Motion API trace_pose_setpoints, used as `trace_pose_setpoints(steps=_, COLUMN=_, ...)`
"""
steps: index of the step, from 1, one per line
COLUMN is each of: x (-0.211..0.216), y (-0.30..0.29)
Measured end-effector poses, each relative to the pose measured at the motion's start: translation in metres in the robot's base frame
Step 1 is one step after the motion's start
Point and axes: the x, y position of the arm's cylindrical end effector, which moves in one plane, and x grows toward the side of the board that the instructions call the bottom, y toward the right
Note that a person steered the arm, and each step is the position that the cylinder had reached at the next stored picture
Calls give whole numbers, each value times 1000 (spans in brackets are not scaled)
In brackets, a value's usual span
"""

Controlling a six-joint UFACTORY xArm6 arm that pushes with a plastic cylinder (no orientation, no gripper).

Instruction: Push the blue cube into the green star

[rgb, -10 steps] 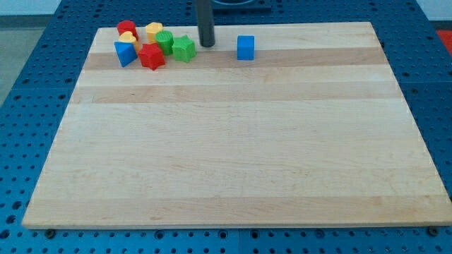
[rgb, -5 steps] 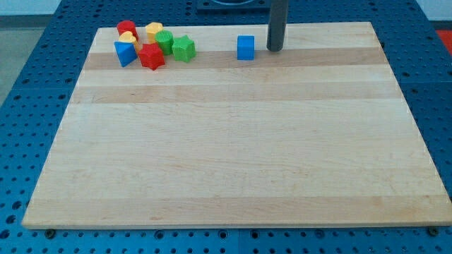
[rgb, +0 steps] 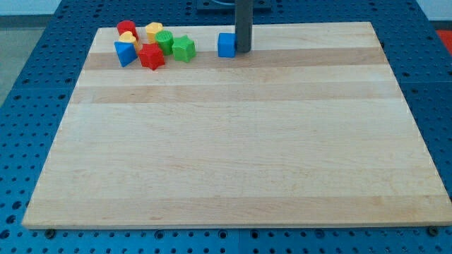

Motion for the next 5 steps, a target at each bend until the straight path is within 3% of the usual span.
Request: trace_pose_setpoints(steps=5, x=-43, y=-76)
